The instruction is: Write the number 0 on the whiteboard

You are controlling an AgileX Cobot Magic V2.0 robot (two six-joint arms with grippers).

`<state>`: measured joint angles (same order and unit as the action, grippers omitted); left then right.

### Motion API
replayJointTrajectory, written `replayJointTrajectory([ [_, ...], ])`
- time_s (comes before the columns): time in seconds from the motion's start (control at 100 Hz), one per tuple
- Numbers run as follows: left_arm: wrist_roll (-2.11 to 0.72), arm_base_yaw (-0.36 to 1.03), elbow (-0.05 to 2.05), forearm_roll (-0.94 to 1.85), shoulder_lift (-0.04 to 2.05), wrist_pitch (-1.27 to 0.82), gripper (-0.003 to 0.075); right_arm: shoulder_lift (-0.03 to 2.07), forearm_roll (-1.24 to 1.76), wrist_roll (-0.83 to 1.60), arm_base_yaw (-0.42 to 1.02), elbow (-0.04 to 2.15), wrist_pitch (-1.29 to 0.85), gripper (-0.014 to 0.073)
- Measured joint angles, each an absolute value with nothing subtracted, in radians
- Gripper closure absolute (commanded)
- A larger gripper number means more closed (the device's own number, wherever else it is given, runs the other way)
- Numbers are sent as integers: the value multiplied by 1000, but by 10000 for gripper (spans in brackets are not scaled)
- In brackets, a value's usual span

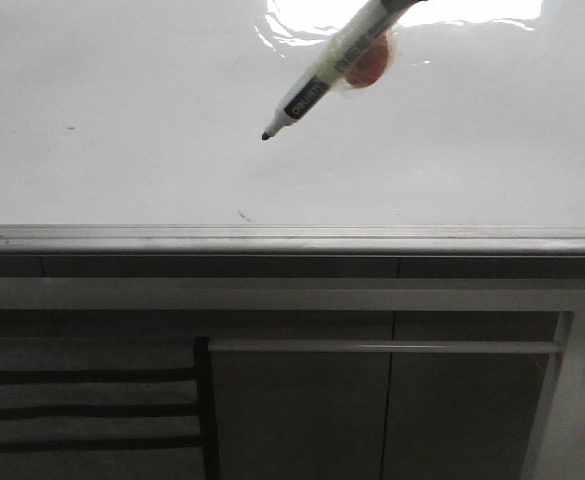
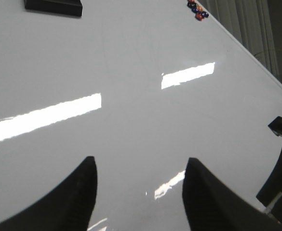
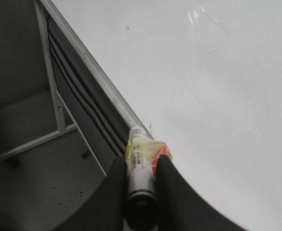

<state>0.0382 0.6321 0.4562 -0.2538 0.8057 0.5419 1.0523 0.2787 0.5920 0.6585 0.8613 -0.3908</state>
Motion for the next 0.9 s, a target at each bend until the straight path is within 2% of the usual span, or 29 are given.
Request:
replayJointTrajectory([
  [0.19,38,632,454,-246,801,460,414,1145,281,592,659,886,-375,668],
  [0.52,38,632,453,-246,801,445,414,1329,283,592,659,997,-377,668],
  [0.9,38,632,453,-246,801,449,415,1413,261,590,615,1104,-396,668],
])
